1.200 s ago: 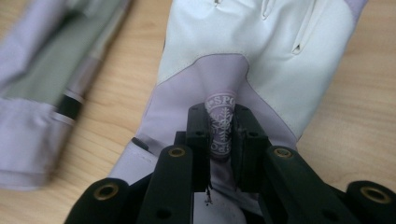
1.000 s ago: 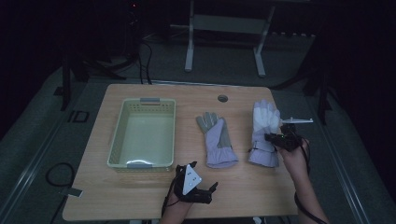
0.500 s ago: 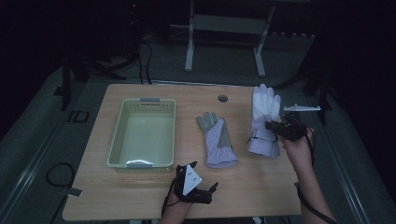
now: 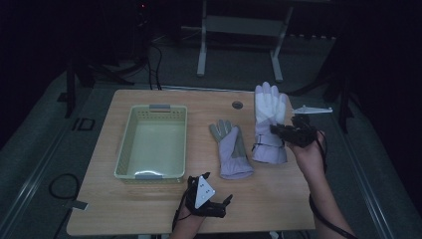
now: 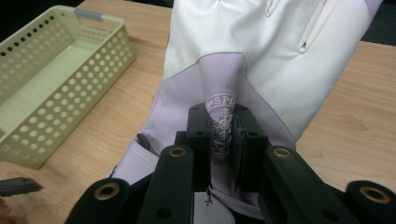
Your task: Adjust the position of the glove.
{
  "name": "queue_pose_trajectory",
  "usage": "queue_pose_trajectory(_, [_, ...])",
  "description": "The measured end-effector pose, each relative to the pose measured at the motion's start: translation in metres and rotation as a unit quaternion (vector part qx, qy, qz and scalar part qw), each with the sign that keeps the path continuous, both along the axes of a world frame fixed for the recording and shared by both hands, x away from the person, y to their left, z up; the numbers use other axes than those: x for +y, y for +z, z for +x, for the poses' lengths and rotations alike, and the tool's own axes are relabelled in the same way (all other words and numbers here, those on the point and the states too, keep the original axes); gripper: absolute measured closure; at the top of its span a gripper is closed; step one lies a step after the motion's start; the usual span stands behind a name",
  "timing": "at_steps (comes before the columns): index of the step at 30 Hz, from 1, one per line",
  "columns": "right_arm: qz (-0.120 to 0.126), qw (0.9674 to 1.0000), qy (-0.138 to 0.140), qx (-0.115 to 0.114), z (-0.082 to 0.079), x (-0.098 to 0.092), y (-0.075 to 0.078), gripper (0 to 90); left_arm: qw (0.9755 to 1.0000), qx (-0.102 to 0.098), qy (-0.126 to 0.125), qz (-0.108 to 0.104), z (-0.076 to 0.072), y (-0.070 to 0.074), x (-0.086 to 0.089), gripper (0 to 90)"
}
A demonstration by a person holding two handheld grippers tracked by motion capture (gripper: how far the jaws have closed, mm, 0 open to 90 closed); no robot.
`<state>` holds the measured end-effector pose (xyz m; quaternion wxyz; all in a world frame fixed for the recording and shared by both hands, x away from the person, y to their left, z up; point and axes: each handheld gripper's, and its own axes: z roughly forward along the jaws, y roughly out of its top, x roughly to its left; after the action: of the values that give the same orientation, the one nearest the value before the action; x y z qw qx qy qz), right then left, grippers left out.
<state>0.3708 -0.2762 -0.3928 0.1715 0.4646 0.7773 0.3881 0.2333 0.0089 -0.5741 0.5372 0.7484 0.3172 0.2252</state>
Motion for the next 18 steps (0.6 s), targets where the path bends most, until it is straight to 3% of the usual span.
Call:
queue_pose_trajectory(13, [0.008, 0.9991, 0.031, 0.028, 0.0, 0.049, -0.008, 79.5, 1.0, -0.001, 0.0, -0.002, 0.0, 0.0, 0.0, 0.3])
queue_pose_trajectory(18, [0.012, 0.9987, 0.04, 0.03, -0.003, 0.059, -0.014, 79.5, 1.0, -0.002, -0.001, -0.001, 0.0, 0.0, 0.0, 0.3])
